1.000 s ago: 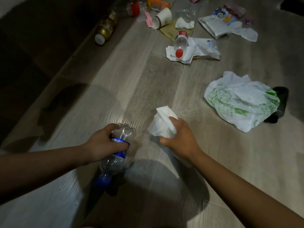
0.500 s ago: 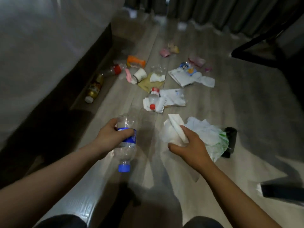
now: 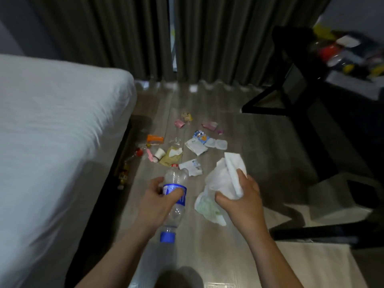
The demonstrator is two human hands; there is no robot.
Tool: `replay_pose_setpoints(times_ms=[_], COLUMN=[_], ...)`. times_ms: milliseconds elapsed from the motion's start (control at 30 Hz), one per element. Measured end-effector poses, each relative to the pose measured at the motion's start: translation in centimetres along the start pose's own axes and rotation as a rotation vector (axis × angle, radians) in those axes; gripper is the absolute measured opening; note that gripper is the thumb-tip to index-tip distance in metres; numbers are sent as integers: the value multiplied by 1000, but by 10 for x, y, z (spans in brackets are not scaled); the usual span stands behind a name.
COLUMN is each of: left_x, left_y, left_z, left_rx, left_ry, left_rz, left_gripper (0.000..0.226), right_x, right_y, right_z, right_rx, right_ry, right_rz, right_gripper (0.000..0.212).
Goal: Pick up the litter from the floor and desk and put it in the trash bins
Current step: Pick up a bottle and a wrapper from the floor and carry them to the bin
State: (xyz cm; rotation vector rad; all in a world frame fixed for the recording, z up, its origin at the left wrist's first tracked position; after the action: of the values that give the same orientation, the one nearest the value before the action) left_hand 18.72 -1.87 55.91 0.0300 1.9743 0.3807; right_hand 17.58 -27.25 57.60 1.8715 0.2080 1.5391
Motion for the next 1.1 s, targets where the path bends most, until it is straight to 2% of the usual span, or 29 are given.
replay_pose_setpoints(times_ms=[133, 267, 400, 533, 767, 867, 933, 1100], left_x=[-103, -206, -282, -319, -362, -387, -395, -419], left_y=[2, 6, 9, 4, -12, -28, -35, -41], left_z=[-71, -131, -177, -209, -232, -243, -252, -281], left_rx=[33, 76, 88, 147, 268, 470, 546, 796], left_ry=[-57, -104, -179, -183, -178, -151, -148, -253], left_rz=[-23, -38, -132, -288, -411, -454, -475, -387], left_gripper=[11, 19, 22, 10, 17, 30, 38, 54], right_x=[68, 136, 200, 237, 248, 247, 250, 257], right_y=[107, 205, 284, 330, 377, 398, 404, 423], right_z=[-33, -53, -51, -61, -95, -114, -121, -165], right_rx=[-54, -92, -143, -232, -356, -499, -518, -706], right_ry=[-14, 10, 122, 187, 177, 143, 129, 59], right_rz=[13, 60, 80, 132, 179, 164, 132, 100], right_gripper=[88, 90, 89, 89, 90, 91, 91, 92])
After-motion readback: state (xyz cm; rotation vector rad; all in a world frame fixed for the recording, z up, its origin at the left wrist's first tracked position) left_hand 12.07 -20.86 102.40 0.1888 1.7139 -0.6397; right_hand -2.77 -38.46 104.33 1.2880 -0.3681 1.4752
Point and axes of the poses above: each hand's wrist, its own z-axis towards the middle knuckle, its own y-axis out of the back of the hand, x = y × z, the point moved 10 cm from there along z, towards the middle knuckle, and after that the axes turned 5 degrees about -x, right-handed, at the moved point
